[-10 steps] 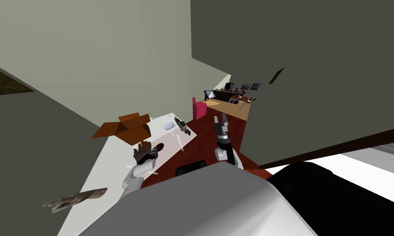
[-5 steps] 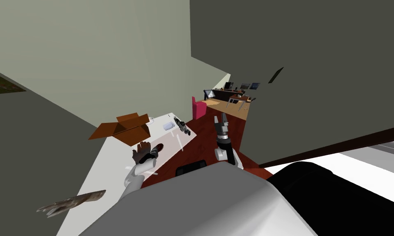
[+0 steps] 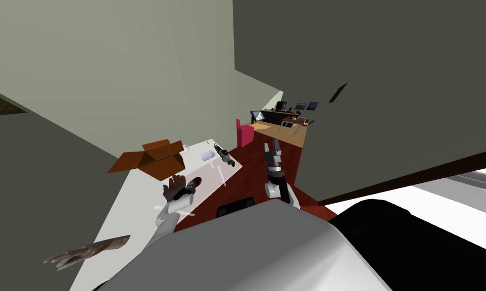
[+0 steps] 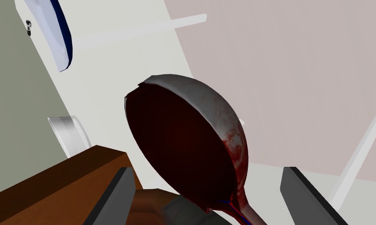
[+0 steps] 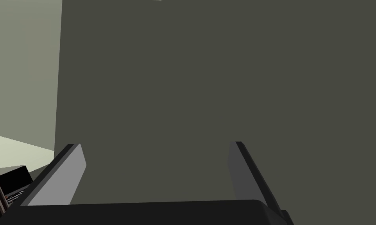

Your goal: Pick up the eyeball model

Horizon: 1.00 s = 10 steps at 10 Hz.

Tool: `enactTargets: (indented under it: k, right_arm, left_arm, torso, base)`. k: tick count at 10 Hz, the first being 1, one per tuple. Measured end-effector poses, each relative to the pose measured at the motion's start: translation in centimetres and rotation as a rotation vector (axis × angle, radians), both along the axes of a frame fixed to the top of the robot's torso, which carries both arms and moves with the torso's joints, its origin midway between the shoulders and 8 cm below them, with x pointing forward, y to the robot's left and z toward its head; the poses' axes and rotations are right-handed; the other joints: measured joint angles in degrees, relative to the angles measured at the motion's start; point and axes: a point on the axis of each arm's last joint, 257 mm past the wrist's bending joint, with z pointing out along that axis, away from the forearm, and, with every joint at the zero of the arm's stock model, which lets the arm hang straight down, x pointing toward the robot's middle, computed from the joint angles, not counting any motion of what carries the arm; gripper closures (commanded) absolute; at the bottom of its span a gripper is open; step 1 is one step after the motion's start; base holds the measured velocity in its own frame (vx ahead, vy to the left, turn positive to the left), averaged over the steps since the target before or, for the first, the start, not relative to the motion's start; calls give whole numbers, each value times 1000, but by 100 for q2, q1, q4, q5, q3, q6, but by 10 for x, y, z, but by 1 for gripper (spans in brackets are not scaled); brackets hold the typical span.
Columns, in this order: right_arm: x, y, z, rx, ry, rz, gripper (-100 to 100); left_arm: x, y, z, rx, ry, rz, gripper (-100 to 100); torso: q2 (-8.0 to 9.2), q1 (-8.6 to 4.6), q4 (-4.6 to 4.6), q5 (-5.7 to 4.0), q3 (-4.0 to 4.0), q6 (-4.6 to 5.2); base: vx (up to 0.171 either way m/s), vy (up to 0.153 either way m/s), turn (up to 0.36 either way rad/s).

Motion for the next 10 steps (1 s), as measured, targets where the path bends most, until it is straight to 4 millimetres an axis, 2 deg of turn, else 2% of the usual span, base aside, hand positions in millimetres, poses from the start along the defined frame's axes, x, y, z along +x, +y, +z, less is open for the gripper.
enactTargets:
  k: [1, 2, 6, 7, 8, 10]
  right_arm:
    - [0, 0, 0, 0, 0, 0, 0]
    - [0, 0, 0, 0, 0, 0, 0]
    - [0, 0, 0, 0, 0, 0, 0]
    - [0, 0, 0, 0, 0, 0, 0]
    - [0, 0, 0, 0, 0, 0, 0]
    - [0, 0, 0, 0, 0, 0, 0]
  left_arm:
    - [1, 0, -1, 0, 0, 2, -100]
    - [2, 0, -1, 0, -1, 2, 100]
    - [2, 1, -1, -1, -1, 3, 100]
    - [2, 0, -1, -1, -1, 3, 0]
    - [2, 0, -1, -1, -1, 3, 100]
    - [-3, -1, 2, 0, -1, -3, 100]
  torso:
    - [0, 0, 0, 0, 0, 0]
    - [0, -1, 0, 0, 0, -1]
    - [1, -5, -1, -1, 0, -1]
    - [1, -5, 0, -2, 1, -1]
    - [1, -6, 0, -2, 1, -1]
    - [2, -13, 0, -4, 1, -2]
  base:
    - [-3, 5, -5]
    - [0, 0, 0]
    - [0, 0, 0]
    - [0, 0, 0]
    - [7, -11, 44]
    - [10, -16, 35]
